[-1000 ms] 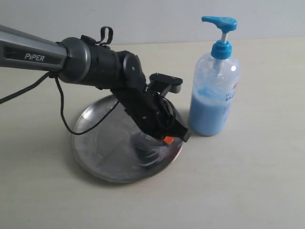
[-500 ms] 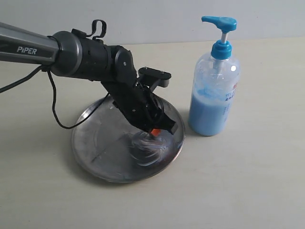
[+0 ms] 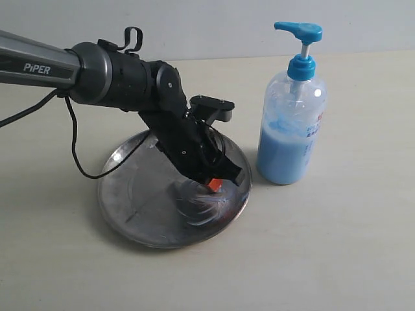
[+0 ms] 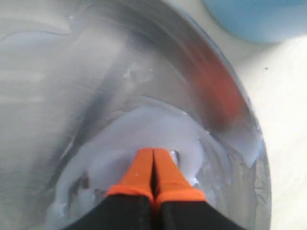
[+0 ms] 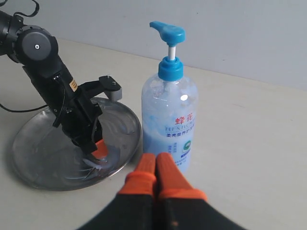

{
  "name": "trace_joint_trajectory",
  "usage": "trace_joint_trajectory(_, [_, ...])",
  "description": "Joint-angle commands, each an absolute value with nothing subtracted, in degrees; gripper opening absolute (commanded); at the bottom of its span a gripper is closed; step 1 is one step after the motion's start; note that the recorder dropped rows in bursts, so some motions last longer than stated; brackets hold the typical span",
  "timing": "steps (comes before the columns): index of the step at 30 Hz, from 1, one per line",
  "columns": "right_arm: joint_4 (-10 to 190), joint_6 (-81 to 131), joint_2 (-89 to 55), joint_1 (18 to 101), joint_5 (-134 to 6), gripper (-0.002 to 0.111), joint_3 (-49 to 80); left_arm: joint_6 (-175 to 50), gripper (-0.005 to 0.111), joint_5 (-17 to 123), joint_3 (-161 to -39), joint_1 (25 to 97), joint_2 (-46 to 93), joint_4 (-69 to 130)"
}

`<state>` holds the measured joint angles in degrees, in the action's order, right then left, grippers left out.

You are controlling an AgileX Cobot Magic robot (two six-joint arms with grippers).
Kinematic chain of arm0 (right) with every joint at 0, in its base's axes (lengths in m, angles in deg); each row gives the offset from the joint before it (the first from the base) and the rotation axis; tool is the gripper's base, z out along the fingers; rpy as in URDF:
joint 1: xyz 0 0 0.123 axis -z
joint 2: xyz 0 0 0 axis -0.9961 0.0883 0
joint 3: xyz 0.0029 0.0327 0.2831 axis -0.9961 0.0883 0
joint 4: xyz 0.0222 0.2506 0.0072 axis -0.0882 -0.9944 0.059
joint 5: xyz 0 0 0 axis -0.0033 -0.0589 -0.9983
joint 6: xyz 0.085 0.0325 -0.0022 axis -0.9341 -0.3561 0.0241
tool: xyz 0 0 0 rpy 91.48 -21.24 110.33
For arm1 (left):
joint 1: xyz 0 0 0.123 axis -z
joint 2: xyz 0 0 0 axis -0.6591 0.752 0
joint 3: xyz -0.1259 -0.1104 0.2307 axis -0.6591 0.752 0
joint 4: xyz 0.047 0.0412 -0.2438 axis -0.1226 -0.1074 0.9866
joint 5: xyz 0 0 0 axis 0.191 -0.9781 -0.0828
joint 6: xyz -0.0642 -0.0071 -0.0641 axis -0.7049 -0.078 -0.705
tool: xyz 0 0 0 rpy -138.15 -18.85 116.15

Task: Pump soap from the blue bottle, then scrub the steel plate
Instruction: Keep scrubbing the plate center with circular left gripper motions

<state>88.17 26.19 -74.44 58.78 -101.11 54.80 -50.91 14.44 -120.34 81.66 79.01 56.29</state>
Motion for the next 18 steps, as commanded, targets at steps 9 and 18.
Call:
trace_joint_trajectory(9, [88.36, 26.11, -74.75, 58.93, -100.27, 0.000, 55.13, -52.43, 0.000, 16.33, -119.33, 81.12, 80.41, 50.27])
trace_joint_trajectory(18, [88.36, 26.11, -74.75, 58.93, -100.27, 0.000, 55.13, -56.57, 0.000, 8.06, -119.33, 77.63, 80.41, 41.34])
